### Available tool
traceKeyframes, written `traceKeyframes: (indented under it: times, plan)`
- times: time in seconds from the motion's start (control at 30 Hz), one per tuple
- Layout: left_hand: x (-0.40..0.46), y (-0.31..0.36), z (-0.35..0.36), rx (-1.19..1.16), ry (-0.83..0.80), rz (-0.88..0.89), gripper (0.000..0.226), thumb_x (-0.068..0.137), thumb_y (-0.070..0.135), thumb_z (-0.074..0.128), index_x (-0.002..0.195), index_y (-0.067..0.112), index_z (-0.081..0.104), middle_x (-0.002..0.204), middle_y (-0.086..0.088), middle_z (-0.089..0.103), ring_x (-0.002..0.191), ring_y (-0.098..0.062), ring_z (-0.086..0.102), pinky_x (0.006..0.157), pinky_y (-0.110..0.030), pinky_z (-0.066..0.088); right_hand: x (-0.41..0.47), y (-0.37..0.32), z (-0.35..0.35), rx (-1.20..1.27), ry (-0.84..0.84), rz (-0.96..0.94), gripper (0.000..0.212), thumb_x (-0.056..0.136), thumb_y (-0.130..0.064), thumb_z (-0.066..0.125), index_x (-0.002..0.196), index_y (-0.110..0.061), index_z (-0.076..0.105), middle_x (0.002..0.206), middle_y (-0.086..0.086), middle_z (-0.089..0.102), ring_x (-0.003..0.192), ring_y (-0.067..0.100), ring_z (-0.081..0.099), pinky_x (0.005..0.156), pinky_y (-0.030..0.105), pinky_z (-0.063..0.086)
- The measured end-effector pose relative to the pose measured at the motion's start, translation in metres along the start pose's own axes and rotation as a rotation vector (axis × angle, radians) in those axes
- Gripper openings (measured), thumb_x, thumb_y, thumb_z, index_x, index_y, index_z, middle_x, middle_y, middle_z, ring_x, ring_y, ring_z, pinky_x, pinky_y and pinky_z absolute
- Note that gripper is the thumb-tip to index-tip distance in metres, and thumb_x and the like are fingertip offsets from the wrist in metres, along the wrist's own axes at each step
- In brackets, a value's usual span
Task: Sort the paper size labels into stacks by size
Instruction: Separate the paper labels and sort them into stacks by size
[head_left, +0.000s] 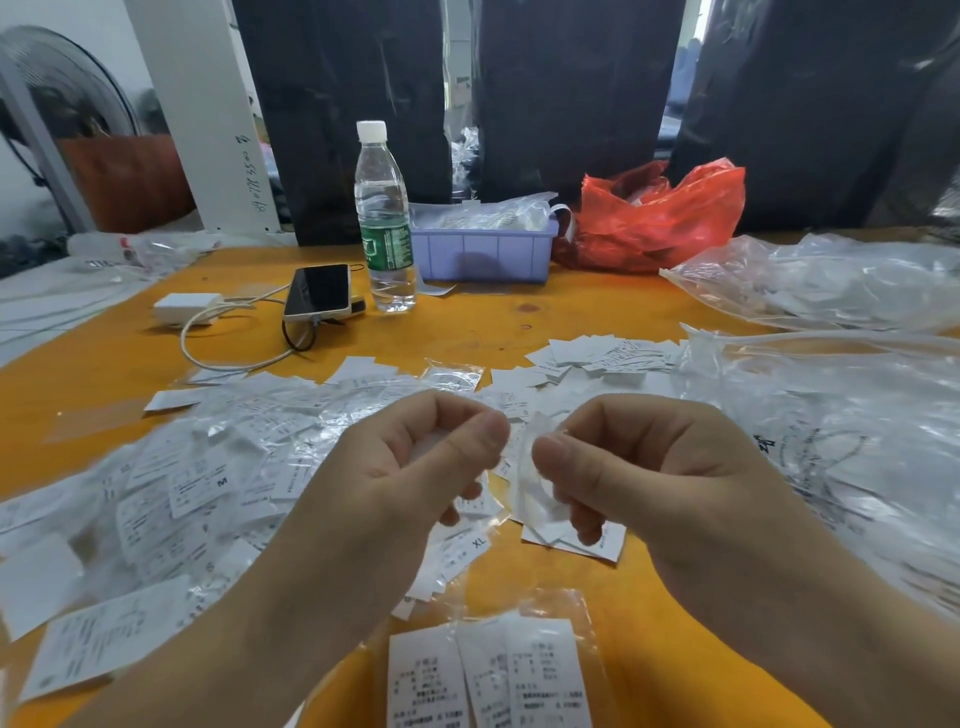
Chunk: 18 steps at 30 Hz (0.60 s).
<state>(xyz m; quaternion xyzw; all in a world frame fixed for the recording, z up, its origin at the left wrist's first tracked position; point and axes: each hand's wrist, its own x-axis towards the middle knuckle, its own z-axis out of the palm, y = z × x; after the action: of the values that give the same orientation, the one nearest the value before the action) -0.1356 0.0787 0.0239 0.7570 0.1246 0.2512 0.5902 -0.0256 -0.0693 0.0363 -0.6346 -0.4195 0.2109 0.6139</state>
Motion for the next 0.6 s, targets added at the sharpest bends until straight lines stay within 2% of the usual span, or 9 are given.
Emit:
traceKeyframes:
  times: [0.07, 0.13, 0.2, 0.27, 0.3, 0.43, 0.47, 0.53, 0.6]
  plan:
    - [-0.0017, 0.0018, -0.0016, 0.025, 0.039, 0.039, 0.043, 0.061, 0.068, 0.06, 0.091, 0.04, 0.071, 0.082, 0.009, 0.071, 0.071, -0.003, 0.064, 0.066, -0.028, 0.048, -0.0002, -0.0012, 0.0004, 0.0, 0.009, 0.003, 0.028, 0.072, -0.038, 0.07, 0.067, -0.011, 0.068, 0.058, 0.004, 0.056, 0.054, 0.012, 0.052, 0.055, 0.022, 0.046]
    - [-0.0046, 0.0054, -0.0027, 0.079, 0.038, 0.086, 0.042, 0.063, 0.068, 0.06, 0.094, 0.043, 0.07, 0.081, 0.006, 0.07, 0.067, -0.006, 0.062, 0.06, -0.022, 0.051, -0.0006, -0.002, 0.0003, 0.009, 0.004, 0.02, 0.03, 0.073, -0.039, 0.07, 0.064, -0.01, 0.065, 0.057, 0.003, 0.053, 0.053, 0.012, 0.05, 0.054, 0.021, 0.044]
    - [-0.0074, 0.0065, -0.0013, 0.105, -0.041, 0.106, 0.042, 0.066, 0.067, 0.062, 0.097, 0.04, 0.07, 0.079, -0.003, 0.068, 0.069, -0.022, 0.06, 0.057, -0.028, 0.05, -0.0006, -0.0025, 0.0, 0.02, -0.01, 0.042, 0.03, 0.073, -0.038, 0.069, 0.062, -0.01, 0.065, 0.055, 0.0, 0.052, 0.053, 0.012, 0.05, 0.053, 0.021, 0.043]
    - [-0.0082, 0.0045, 0.0013, 0.087, -0.173, 0.062, 0.047, 0.066, 0.067, 0.066, 0.103, 0.039, 0.069, 0.086, -0.01, 0.069, 0.079, -0.033, 0.062, 0.067, -0.037, 0.055, -0.0002, -0.0036, -0.0001, 0.076, -0.052, 0.082, 0.027, 0.073, -0.035, 0.068, 0.06, -0.011, 0.065, 0.055, -0.001, 0.054, 0.052, 0.013, 0.05, 0.052, 0.022, 0.044]
    - [-0.0079, 0.0026, 0.002, 0.064, -0.225, 0.026, 0.049, 0.065, 0.067, 0.067, 0.106, 0.04, 0.068, 0.09, -0.007, 0.071, 0.086, -0.034, 0.064, 0.075, -0.04, 0.057, -0.0001, -0.0046, 0.0002, 0.124, -0.094, 0.107, 0.024, 0.074, -0.032, 0.067, 0.06, -0.012, 0.065, 0.056, 0.001, 0.054, 0.052, 0.013, 0.05, 0.051, 0.022, 0.044]
    - [-0.0048, -0.0025, 0.0001, 0.007, -0.289, -0.035, 0.05, 0.062, 0.066, 0.064, 0.11, 0.049, 0.065, 0.103, 0.008, 0.072, 0.096, -0.011, 0.068, 0.081, -0.03, 0.055, 0.0005, -0.006, 0.002, 0.249, -0.235, 0.184, 0.019, 0.077, -0.025, 0.065, 0.066, -0.009, 0.066, 0.06, 0.005, 0.057, 0.054, 0.015, 0.052, 0.049, 0.023, 0.044]
    - [-0.0043, -0.003, -0.0001, 0.005, -0.289, -0.034, 0.05, 0.063, 0.066, 0.064, 0.11, 0.049, 0.064, 0.106, 0.008, 0.072, 0.1, -0.013, 0.068, 0.085, -0.033, 0.055, 0.0007, -0.0057, 0.0024, 0.254, -0.239, 0.191, 0.019, 0.077, -0.024, 0.064, 0.066, -0.009, 0.066, 0.059, 0.003, 0.057, 0.053, 0.015, 0.051, 0.049, 0.022, 0.044]
    - [-0.0042, -0.002, 0.0008, 0.03, -0.261, -0.015, 0.048, 0.066, 0.065, 0.067, 0.109, 0.044, 0.066, 0.102, 0.004, 0.074, 0.099, -0.027, 0.068, 0.092, -0.05, 0.053, 0.0014, -0.0059, 0.003, 0.249, -0.216, 0.202, 0.019, 0.077, -0.023, 0.065, 0.064, -0.01, 0.066, 0.057, 0.001, 0.057, 0.05, 0.014, 0.051, 0.047, 0.022, 0.043]
    - [-0.0044, 0.0009, 0.0021, 0.061, -0.225, 0.006, 0.043, 0.069, 0.063, 0.068, 0.103, 0.038, 0.07, 0.094, 0.0, 0.075, 0.093, -0.035, 0.069, 0.091, -0.057, 0.051, 0.0022, -0.0057, 0.002, 0.209, -0.189, 0.213, 0.022, 0.079, -0.022, 0.075, 0.066, -0.008, 0.066, 0.058, 0.002, 0.057, 0.05, 0.013, 0.051, 0.046, 0.021, 0.042]
